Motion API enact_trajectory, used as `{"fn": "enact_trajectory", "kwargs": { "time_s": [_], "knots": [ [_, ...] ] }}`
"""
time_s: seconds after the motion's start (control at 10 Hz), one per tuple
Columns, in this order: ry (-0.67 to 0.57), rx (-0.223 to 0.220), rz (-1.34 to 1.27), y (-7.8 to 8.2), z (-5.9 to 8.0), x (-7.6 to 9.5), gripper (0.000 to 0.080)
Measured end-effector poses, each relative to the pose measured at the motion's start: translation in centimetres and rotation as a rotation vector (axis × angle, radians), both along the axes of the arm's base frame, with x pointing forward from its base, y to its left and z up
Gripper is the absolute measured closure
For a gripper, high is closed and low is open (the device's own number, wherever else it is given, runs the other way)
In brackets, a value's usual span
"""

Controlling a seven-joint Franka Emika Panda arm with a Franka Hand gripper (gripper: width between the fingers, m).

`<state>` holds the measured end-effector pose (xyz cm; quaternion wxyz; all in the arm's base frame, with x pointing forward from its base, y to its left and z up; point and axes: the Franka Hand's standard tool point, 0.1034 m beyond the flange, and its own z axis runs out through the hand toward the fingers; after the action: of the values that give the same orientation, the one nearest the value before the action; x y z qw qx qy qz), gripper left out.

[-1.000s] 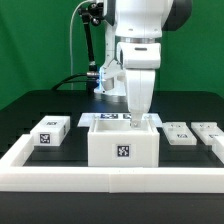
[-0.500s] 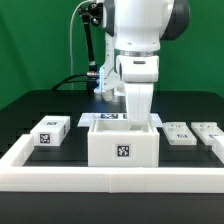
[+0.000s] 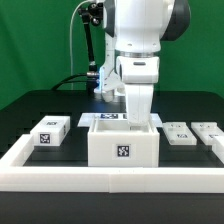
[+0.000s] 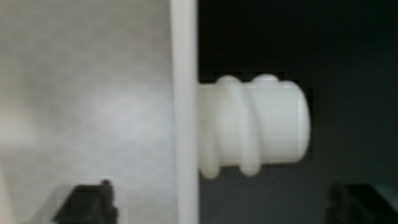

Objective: Assemble cabinet

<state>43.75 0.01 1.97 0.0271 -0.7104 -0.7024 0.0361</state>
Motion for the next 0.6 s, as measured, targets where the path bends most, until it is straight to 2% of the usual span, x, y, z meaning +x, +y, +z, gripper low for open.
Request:
{"fn": "enact_trajectory", "kwargs": {
  "time_s": [0.1, 0.3, 0.4, 0.6],
  "knots": [
    [0.0, 0.0, 0.0, 0.0, 0.0, 0.0, 0.0275],
    [0.0, 0.0, 0.0, 0.0, -0.01, -0.01, 0.0659],
    [-0.005, 0.0, 0.0, 0.01, 0.06, 0.13, 0.0753],
    [-0.007, 0.001, 0.0, 0.0, 0.09, 0.17, 0.0759]
  ]
}}
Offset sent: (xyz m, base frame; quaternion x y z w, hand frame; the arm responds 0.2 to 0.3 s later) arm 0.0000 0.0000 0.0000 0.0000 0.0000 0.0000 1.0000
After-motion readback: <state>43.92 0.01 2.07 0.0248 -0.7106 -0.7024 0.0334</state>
